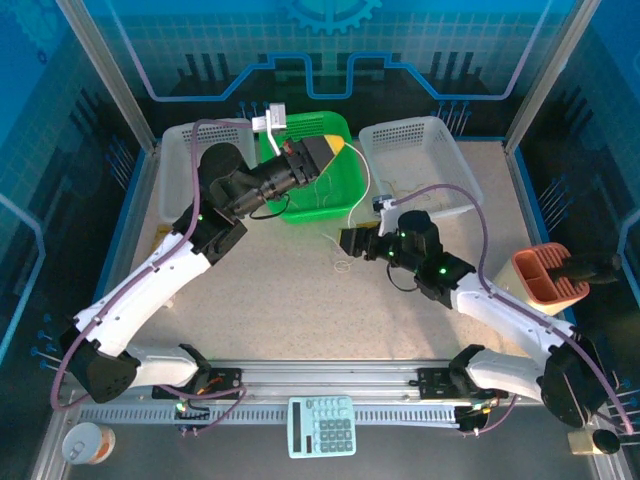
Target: Untangle the cables
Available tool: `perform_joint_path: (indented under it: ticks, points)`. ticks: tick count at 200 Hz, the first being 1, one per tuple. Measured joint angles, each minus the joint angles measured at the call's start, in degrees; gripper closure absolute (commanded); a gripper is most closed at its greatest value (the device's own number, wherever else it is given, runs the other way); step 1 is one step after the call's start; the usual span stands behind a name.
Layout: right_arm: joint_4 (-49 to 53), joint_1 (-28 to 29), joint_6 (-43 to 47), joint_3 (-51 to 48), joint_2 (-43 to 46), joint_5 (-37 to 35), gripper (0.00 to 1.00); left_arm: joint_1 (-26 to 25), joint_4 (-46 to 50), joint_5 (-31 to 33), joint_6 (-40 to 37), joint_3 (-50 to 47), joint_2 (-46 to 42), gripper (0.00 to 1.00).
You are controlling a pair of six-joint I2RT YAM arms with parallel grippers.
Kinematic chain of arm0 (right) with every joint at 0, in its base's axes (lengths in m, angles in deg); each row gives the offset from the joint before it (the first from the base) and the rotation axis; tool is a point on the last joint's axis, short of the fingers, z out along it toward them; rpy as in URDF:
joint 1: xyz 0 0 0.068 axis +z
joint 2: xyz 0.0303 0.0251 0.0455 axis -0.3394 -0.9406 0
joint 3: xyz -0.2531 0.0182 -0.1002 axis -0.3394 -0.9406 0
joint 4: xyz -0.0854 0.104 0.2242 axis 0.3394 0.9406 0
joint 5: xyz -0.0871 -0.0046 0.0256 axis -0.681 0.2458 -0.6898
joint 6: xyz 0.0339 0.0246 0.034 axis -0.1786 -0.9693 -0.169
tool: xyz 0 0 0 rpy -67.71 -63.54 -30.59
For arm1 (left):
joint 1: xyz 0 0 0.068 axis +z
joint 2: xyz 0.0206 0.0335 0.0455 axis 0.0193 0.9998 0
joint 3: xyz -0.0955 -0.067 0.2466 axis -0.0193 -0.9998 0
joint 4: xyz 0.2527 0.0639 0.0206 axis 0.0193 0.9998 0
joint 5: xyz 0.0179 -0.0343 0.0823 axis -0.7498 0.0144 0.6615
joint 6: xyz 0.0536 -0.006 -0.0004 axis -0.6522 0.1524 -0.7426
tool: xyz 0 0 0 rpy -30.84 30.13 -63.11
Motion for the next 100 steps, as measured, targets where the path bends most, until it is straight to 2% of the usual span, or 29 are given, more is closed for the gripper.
perform_joint_path:
  ticks: [14, 23, 38, 82, 89, 95, 100]
  points:
    - [-1.42, -0.20, -0.50, 0.02, -1.57, 0.00, 0.66, -0.15, -0.26, 0.00, 0.26, 0.00, 0.00, 1.00]
    - [-2.25, -0.35, -0.83, 0.02, -2.34, 0.09, 0.68, -0.26, -0.31, 0.00, 0.28, 0.11, 0.00, 1.00]
    - [-3.41, -0.61, -1.57, 0.04, -3.10, 0.15, 0.84, -0.26, -0.31, 0.02, 0.28, 0.46, 0.00, 1.00]
    - [-5.92, -0.94, -2.34, 0.02, -3.30, 0.37, 0.83, -0.31, -0.52, 0.04, 0.22, 2.03, -0.02, 1.00]
    - [-6.10, -0.94, -2.32, -0.04, -3.30, 0.37, 0.88, -0.31, -0.57, 0.07, 0.22, 2.10, -0.02, 1.00]
    - [-6.23, -0.94, -2.25, -0.15, -3.30, 0.37, 0.99, -0.31, -0.55, 0.09, 0.20, 2.12, -0.02, 1.00]
    - [-6.45, -0.96, -2.64, -0.31, -3.30, 0.37, 1.00, -0.31, -0.57, 0.13, 0.15, 2.12, -0.02, 1.00]
